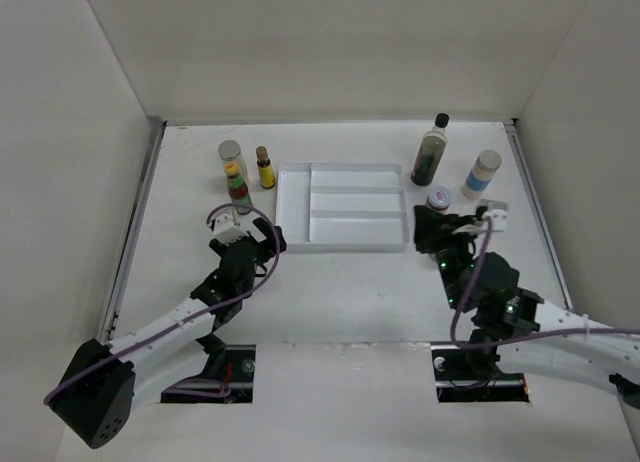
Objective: Organize the condiment bottles
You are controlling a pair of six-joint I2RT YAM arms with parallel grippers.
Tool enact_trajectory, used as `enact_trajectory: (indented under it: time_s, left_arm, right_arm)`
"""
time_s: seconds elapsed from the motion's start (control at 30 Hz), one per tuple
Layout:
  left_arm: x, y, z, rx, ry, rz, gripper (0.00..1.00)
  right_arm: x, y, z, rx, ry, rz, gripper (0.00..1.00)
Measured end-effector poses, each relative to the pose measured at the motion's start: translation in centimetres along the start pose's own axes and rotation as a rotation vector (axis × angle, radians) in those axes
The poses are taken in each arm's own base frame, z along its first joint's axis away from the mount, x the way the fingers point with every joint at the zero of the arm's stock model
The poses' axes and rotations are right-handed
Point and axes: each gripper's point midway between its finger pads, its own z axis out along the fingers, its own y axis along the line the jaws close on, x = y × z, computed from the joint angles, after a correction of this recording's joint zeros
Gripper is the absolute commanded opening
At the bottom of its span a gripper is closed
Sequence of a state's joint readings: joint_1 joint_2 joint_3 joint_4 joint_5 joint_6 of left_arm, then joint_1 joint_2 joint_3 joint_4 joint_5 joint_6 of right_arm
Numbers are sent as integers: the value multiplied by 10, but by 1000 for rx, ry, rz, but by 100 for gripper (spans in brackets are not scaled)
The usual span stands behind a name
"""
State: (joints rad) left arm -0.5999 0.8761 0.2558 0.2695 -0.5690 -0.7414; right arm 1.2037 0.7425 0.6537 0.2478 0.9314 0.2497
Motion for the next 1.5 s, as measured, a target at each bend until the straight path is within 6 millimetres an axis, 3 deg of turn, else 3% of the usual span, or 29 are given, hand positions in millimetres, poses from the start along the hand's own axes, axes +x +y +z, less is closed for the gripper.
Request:
enact_trajectory:
  time_s: [0.03,0.1,0.2,0.23,0.37,0.5,0.83,1.07,1.13,1.3,1.43,1.5]
  left_arm:
    - [-1,-4,1,14,-6,8,100]
    - [-3,-10,2,37,-19,18,100]
    - [-9,-15,2,74,-45,7,100]
    - [-10,-15,1,83,-56,-1,100]
    - [-16,-5,-1,76,-87,-23,100]
    - [-24,4,0,57,-115,-49,100]
    - [-8,12,7,36,-54,-44,100]
    - [-8,14,9,36,-47,-55,100]
    - [-9,14,10,39,-50,-62,100]
    - [-11,13,10,42,-54,-74,100]
    - [-12,13,10,44,-54,-80,100]
    - [-13,15,11,39,-58,-84,100]
  right_arm:
    - [-16,-25,-2,91,-42,29,25]
    - [-29,-66,-7,255,-86,38,47]
    - [-10,-113,-10,456,-47,-90,78]
    - [0,-125,-8,505,-16,-142,83]
    - [51,-178,0,665,184,-260,86]
    - [76,-223,-8,789,305,-215,89]
    - [114,-229,4,737,454,-139,91]
    - [133,-248,12,779,510,-134,87]
    - [137,-251,13,786,513,-135,79]
    - [144,-256,14,790,518,-144,44]
    - [140,-251,11,787,512,-171,40]
    - [132,-239,9,758,509,-205,40]
